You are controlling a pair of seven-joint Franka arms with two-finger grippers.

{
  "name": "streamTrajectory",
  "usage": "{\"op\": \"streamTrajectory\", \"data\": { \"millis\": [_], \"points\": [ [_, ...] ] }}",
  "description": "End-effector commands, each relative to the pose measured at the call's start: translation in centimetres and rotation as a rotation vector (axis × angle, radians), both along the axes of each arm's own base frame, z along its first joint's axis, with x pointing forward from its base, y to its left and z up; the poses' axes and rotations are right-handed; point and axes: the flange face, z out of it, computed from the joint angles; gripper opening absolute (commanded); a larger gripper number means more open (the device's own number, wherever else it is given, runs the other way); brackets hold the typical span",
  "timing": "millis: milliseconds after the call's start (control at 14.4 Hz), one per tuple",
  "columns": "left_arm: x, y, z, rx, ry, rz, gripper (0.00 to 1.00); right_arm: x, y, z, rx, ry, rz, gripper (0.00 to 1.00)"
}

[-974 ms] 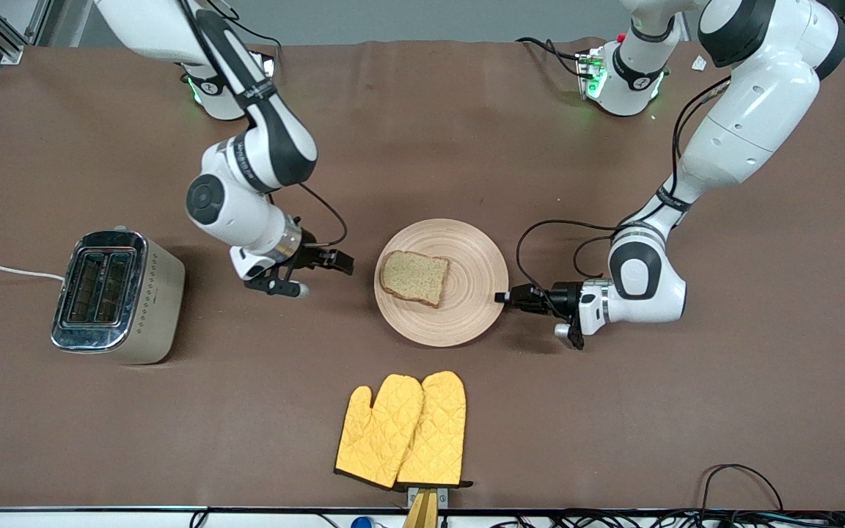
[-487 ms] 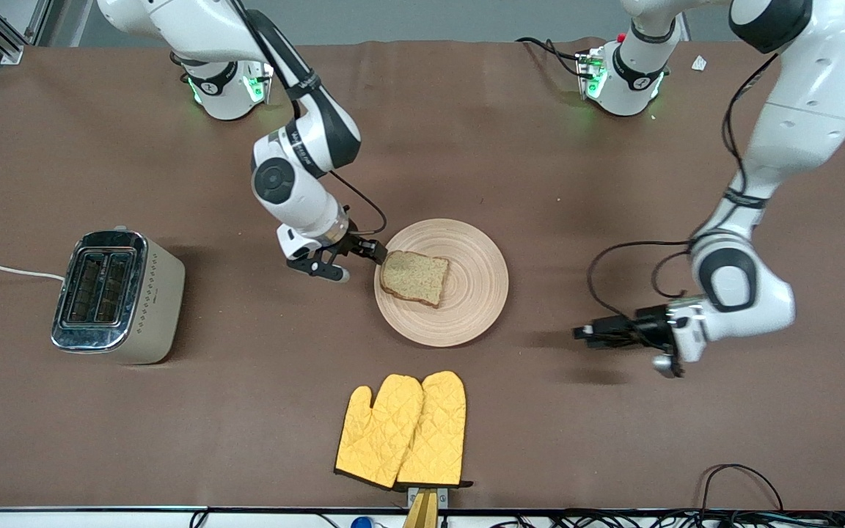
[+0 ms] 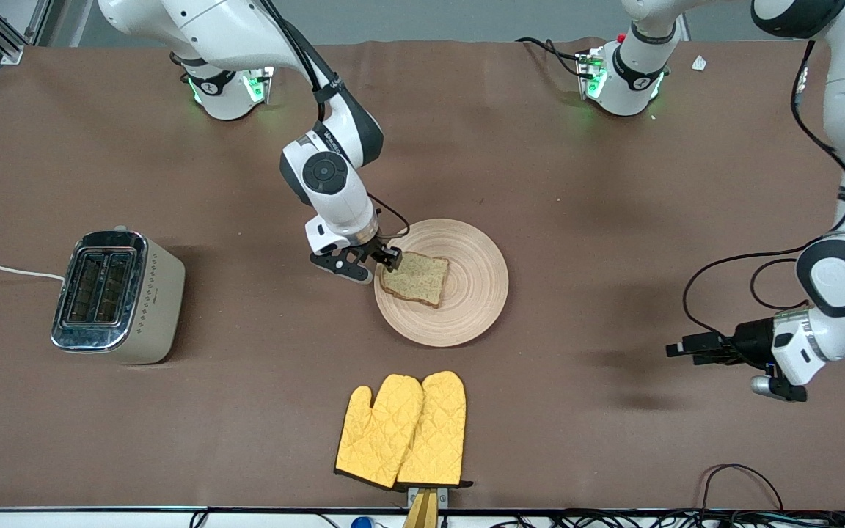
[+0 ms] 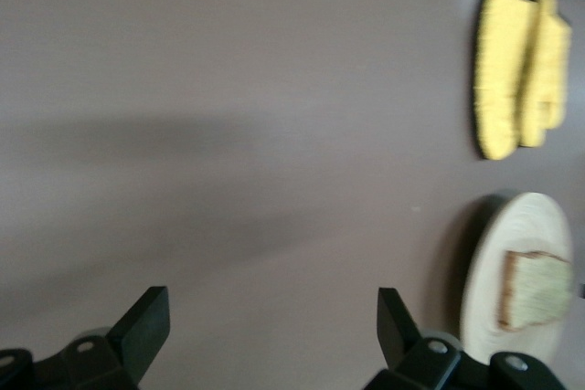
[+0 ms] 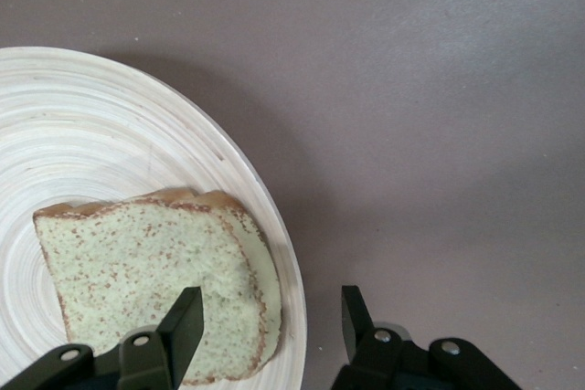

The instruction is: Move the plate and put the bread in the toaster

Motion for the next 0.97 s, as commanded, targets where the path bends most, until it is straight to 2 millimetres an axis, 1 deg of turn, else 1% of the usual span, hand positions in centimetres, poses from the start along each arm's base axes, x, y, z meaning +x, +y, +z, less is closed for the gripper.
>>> {"op": "streamTrajectory", "data": {
  "millis": [0,70,139,278,348,418,557,696,835,905],
  "points": [
    [-1.9,-0.5,7.2,0.121,0.089,0.079,1.0,0.2,1.6,-0.5,-0.016,-0.011,-0.025,0.63],
    [-2.7,-0.7,9.4,0.173,0.107,0.065,1.0,0.1,2.1,-0.6,-0.015,-0.012,-0.022,0.61],
    [-3.6,-0.6,10.8,0.239,0.132,0.032,1.0,0.1,2.2,-0.8,-0.016,-0.011,-0.021,0.59],
    [-5.6,-0.4,15.4,0.411,0.126,-0.029,1.0,0.0,2.2,-0.9,-0.017,-0.01,-0.02,0.57],
    [-6.8,-1.0,16.7,0.432,0.158,-0.045,1.0,0.0,2.2,-1.0,-0.019,-0.009,-0.019,0.56],
    [-7.6,-1.2,18.0,0.446,0.188,-0.043,1.0,0.0,2.2,-1.0,-0.021,-0.009,-0.018,0.54],
    [-9.2,-1.3,22.4,0.47,0.157,-0.018,1.0,-0.1,2.1,-1.2,-0.032,-0.002,-0.013,0.52],
    [-10.6,-1.3,26.1,0.504,0.101,-0.002,1.0,-0.2,2.0,-1.3,-0.047,-0.001,-0.002,0.5],
    [-11.9,-0.5,29.2,0.564,0.055,0.022,1.0,-0.2,2.0,-1.3,-0.052,-0.003,0.002,0.48],
    [-12.1,-0.4,29.9,0.587,0.043,0.023,1.0,-0.2,2.0,-1.3,-0.052,-0.003,0.002,0.47]
  ]
}}
